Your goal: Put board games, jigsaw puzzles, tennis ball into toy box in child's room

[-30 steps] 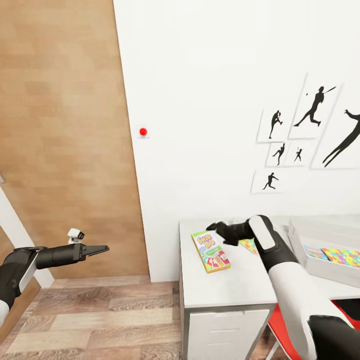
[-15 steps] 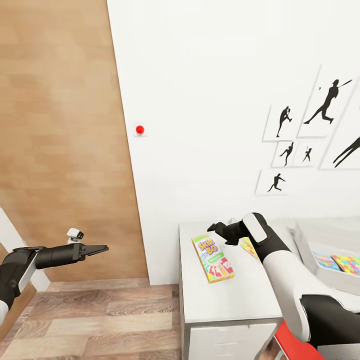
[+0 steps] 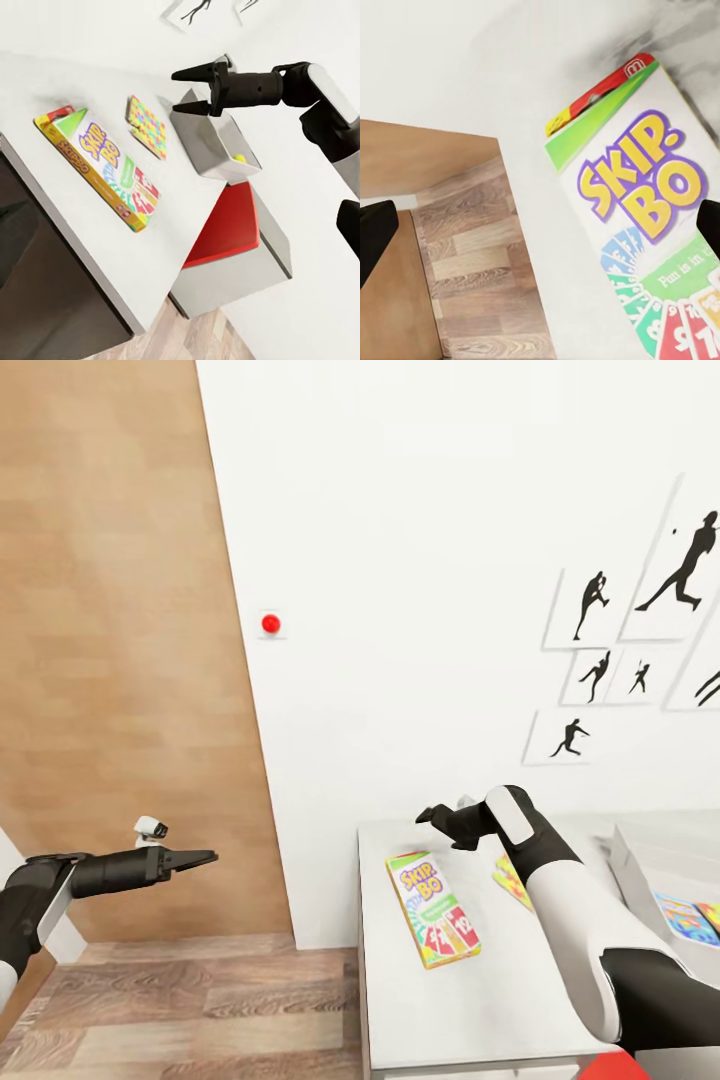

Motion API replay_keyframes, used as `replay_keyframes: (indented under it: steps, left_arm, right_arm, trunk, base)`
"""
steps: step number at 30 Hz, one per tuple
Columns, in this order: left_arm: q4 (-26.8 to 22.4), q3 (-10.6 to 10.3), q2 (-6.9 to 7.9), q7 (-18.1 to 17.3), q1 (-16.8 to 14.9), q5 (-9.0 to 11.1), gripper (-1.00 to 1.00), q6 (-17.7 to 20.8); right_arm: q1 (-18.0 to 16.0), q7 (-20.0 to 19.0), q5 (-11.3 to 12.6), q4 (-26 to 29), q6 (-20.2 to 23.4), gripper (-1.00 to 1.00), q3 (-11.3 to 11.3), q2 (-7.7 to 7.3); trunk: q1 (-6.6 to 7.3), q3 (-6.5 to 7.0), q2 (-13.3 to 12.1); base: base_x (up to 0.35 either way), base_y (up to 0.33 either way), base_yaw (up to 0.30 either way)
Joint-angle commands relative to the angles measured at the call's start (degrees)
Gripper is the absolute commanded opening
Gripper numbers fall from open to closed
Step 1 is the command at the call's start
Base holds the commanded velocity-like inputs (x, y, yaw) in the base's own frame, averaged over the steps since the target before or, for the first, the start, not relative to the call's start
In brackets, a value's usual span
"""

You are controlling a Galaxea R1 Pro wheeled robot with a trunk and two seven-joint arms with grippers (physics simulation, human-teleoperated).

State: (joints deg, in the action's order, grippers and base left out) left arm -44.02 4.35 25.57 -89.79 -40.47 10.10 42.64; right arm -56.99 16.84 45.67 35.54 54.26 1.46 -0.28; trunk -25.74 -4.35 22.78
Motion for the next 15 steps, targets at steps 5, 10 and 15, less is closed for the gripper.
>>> replay_keyframes:
  steps: [5, 10, 15]
  left_arm:
    - [-0.01, -0.04, 0.00, -0.21, -0.05, 0.01, 1.00, 0.61]
    - [-0.01, -0.05, 0.00, -0.21, -0.05, 0.01, 1.00, 0.61]
    - [-0.01, -0.05, 0.00, -0.15, -0.05, 0.01, 1.00, 0.61]
  right_arm:
    - [-0.10, 0.56, 0.51, 0.05, 0.19, 1.00, 0.05, -0.38]
    - [-0.18, 0.66, 0.42, 0.02, 0.22, 1.00, -0.02, -0.66]
    - [-0.27, 0.71, -0.71, 0.01, 0.23, 1.00, -0.50, -0.75]
  trunk:
    - [-0.04, -0.50, 0.14]
    - [-0.04, -0.95, 0.14]
    - [-0.04, -1.41, 0.14]
  base:
    - [0.031, 0.000, 0.000]
    - [0.008, 0.000, 0.000]
    - [0.002, 0.000, 0.000]
